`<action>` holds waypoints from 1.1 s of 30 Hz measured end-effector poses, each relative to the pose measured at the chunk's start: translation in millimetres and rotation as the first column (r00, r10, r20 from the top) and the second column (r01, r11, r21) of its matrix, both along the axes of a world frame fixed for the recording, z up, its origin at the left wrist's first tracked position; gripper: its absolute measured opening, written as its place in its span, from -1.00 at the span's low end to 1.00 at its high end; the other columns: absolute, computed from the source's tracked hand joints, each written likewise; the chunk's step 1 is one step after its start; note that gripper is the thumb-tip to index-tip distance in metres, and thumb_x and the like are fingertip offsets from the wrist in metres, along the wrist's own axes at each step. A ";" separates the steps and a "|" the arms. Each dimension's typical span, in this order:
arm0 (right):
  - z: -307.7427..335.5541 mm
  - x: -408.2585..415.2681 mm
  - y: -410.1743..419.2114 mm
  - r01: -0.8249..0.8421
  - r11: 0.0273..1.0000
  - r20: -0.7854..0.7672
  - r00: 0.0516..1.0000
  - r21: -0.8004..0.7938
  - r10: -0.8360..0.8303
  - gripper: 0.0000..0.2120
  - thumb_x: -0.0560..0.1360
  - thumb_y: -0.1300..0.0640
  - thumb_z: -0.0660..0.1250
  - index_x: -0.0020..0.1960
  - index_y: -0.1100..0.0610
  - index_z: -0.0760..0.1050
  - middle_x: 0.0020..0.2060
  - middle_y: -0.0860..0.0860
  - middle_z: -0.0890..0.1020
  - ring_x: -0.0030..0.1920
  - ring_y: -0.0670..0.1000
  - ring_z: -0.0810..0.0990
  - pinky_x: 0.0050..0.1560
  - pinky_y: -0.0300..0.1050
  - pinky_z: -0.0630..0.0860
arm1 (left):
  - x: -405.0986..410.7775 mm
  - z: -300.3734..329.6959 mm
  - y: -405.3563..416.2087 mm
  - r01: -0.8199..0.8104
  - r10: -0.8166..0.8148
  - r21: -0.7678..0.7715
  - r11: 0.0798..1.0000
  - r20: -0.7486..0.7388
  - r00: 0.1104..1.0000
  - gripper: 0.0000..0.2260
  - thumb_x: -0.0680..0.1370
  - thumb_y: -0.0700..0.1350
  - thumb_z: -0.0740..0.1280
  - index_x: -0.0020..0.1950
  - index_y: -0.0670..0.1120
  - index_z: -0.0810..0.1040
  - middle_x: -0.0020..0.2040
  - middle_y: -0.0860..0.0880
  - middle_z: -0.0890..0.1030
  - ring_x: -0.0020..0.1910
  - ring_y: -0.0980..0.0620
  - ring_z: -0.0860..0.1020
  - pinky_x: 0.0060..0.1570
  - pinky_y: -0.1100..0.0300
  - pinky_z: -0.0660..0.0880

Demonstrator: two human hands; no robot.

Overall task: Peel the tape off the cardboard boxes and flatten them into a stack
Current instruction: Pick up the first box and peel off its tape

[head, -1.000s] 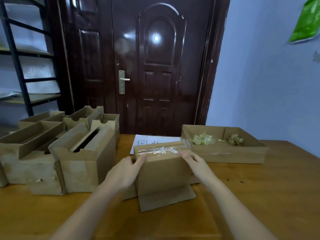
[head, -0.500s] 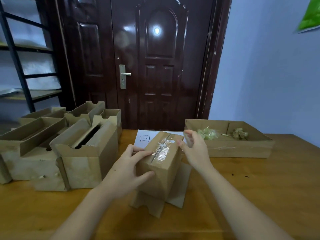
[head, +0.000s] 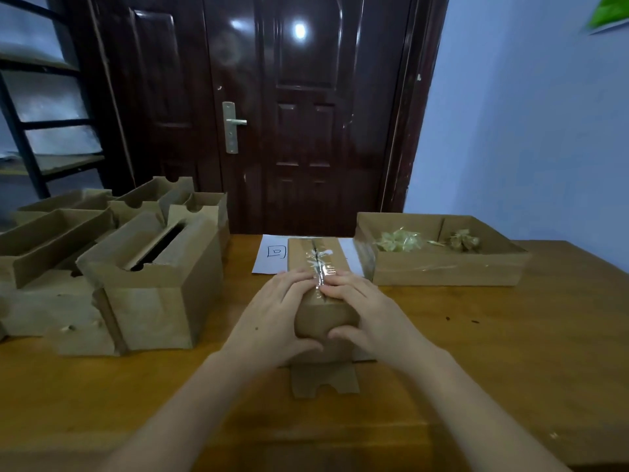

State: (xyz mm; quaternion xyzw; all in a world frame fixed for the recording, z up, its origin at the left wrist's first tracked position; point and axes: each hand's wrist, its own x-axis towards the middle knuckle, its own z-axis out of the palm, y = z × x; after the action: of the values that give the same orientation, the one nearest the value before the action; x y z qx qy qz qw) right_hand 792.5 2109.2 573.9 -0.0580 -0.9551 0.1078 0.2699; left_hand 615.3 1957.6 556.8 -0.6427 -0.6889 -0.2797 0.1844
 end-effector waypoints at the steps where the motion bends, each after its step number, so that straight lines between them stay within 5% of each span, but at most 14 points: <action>1: 0.3 0.3 -0.6 0.001 1.000 -0.003 1.000 0.001 -0.001 -0.34 0.48 -0.04 0.51 0.51 -0.07 0.35 0.50 -0.17 0.37 0.57 -0.12 0.19 0.55 -0.05 0.25 | -0.9 0.0 0.7 0.007 -0.007 0.012 1.000 -0.020 1.000 -0.15 0.31 0.31 0.58 0.49 0.03 0.37 0.48 0.05 0.40 0.49 0.03 0.34 0.45 0.03 0.34; 7: 6.4 2.5 -2.3 -0.015 0.998 -0.035 0.999 -0.059 0.013 -0.47 0.53 0.01 0.47 0.47 -0.06 0.43 0.48 -0.17 0.43 0.56 -0.18 0.21 0.54 0.01 0.29 | -3.4 2.1 1.6 0.010 0.007 0.104 0.995 -0.162 0.987 -0.38 0.46 0.33 0.45 0.40 -0.01 0.52 0.39 0.00 0.53 0.40 -0.01 0.46 0.34 0.11 0.41; 12: 13.3 5.7 -2.2 0.040 0.989 0.043 0.998 -0.140 -0.035 -0.34 0.45 0.00 0.55 0.47 -0.11 0.36 0.53 -0.19 0.35 0.57 -0.22 0.17 0.51 0.08 0.33 | -1.8 10.2 -0.3 0.015 0.014 0.119 0.993 -0.243 0.970 -0.49 0.52 0.31 0.34 0.29 -0.03 0.61 0.31 -0.03 0.62 0.34 -0.03 0.54 0.26 0.06 0.50; 18: 9.4 4.8 -2.8 -0.005 0.997 -0.026 1.000 -0.079 0.003 -0.44 0.45 0.04 0.56 0.40 0.09 0.49 0.48 -0.12 0.44 0.56 -0.14 0.24 0.50 0.06 0.36 | -0.6 21.6 2.1 0.042 0.001 0.154 0.987 -0.270 0.963 -0.63 0.58 0.21 0.35 0.14 -0.05 0.69 0.18 -0.04 0.70 0.23 -0.05 0.65 0.08 0.03 0.63; 22: 5.1 5.0 1.5 -0.030 0.996 -0.064 0.998 -0.081 0.025 -0.51 0.52 0.02 0.48 0.40 0.10 0.50 0.46 -0.13 0.45 0.55 -0.15 0.25 0.52 0.00 0.33 | 0.8 20.6 0.1 0.027 0.003 0.123 0.992 -0.239 0.971 -0.54 0.63 0.26 0.22 0.22 -0.07 0.67 0.26 -0.05 0.66 0.26 -0.05 0.62 0.10 0.04 0.63; 30: 3.1 1.1 -1.6 -0.017 0.996 -0.114 0.993 -0.084 0.007 -0.63 0.64 -0.04 0.28 0.37 0.10 0.54 0.42 -0.09 0.52 0.52 -0.15 0.32 0.51 -0.09 0.34 | 9.4 10.8 4.6 -0.036 0.050 0.067 0.997 -0.212 0.976 -0.24 0.32 0.42 0.42 0.33 -0.07 0.48 0.34 -0.05 0.56 0.37 -0.03 0.46 0.46 -0.03 0.33; 33: 8.7 0.9 -2.9 -0.015 0.974 -0.108 0.994 -0.226 -0.009 -0.64 0.68 -0.07 0.20 0.37 0.06 0.56 0.40 -0.17 0.51 0.50 -0.23 0.32 0.51 -0.10 0.33 | 17.4 4.8 12.6 -0.104 0.122 0.120 0.987 -0.154 0.981 -0.27 0.32 0.38 0.51 0.32 -0.01 0.48 0.28 -0.01 0.58 0.29 -0.01 0.49 0.35 -0.02 0.47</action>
State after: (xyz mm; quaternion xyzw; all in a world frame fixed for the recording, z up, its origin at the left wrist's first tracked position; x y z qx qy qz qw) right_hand 793.4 2106.3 582.6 -0.0810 -0.9206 0.2193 0.3128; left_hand 632.7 1970.2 561.6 -0.6118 -0.6906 -0.2542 0.2903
